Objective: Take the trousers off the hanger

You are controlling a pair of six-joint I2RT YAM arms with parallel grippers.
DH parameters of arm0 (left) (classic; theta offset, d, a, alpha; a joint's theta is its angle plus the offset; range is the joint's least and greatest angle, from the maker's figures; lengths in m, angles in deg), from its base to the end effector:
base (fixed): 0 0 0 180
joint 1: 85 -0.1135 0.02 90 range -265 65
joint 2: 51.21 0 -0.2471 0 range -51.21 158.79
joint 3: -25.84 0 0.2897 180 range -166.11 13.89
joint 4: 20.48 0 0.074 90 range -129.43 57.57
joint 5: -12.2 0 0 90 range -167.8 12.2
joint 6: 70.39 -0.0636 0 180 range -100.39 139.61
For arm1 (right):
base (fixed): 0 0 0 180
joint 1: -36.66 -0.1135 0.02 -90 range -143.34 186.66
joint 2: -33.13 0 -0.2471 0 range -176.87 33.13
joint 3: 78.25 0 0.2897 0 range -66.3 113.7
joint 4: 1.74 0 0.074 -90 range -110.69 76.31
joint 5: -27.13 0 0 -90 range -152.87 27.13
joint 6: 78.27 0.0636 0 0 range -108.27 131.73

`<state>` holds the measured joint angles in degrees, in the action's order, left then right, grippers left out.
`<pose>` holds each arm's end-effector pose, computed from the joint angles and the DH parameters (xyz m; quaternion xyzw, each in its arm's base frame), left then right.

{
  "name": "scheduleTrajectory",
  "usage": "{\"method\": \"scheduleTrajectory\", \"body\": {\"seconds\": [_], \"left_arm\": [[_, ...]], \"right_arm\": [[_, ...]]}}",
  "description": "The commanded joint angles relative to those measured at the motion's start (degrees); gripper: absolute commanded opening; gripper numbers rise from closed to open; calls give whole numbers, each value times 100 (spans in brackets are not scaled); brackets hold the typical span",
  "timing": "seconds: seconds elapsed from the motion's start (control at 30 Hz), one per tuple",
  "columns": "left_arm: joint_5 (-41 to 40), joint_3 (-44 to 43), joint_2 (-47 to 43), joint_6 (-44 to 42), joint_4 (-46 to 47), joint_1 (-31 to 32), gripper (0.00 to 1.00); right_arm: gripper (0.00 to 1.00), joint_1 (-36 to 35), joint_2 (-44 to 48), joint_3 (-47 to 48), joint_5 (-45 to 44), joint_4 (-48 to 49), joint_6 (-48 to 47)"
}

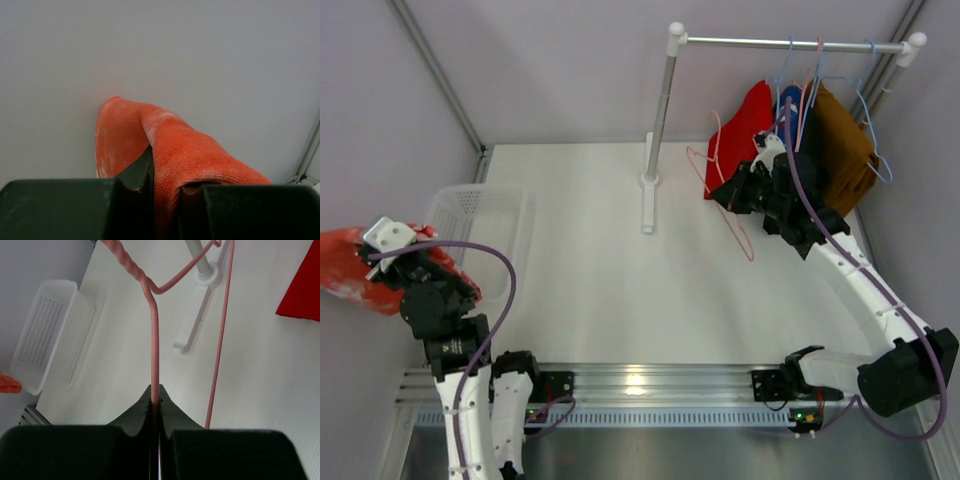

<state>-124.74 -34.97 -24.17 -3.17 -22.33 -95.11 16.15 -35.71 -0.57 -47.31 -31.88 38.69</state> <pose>0.1301 0.0704 0.4490 -0.2969 0.4810 0.4124 0.7144 0.3154 0.1362 0.3393 -0.0302 0.8210 0.3273 0.4668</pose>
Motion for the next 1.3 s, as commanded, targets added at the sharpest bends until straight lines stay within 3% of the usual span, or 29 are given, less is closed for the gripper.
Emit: {"method": "scheduleTrajectory", "body": {"seconds": [0.0, 0.13, 0.37, 0.5, 0.67, 0.8, 0.9, 0.93, 1.03, 1.27], "left_arm": [[492, 271, 133, -226, 1177, -53, 0], [764, 579, 694, 246, 1178, -44, 0], [2108, 1036, 2241, 907, 1757, -53, 0], [2557, 958, 3680, 1109, 2223, -53, 0], [2892, 397, 5001, 1311, 1917, -53, 2], [2681, -219, 5565, 1864, 820, -61, 22], [3145, -405, 5295, 2313, -77, -61, 52], [3304, -422, 5180, 2601, -279, -61, 72], [3822, -536, 4609, 2849, -983, -61, 99], [5052, -1773, 3273, 2762, -2803, -61, 99]], "right_arm": [[0, -111, -86, 352, 53, 378, -121], [0, -111, -147, 370, -17, 361, -112], [0, -102, -191, 563, -70, 159, -235], [0, -102, -95, 598, -61, 36, -314], [0, -102, 151, 616, 44, -123, -481], [0, -93, 362, 739, -140, -377, -604], [0, -84, 634, 696, -263, -518, -657], [0, -93, 713, 678, -324, -562, -666], [0, -93, 977, 634, -447, -685, -622], [0, -84, 1233, 774, -746, -791, -456]]}}
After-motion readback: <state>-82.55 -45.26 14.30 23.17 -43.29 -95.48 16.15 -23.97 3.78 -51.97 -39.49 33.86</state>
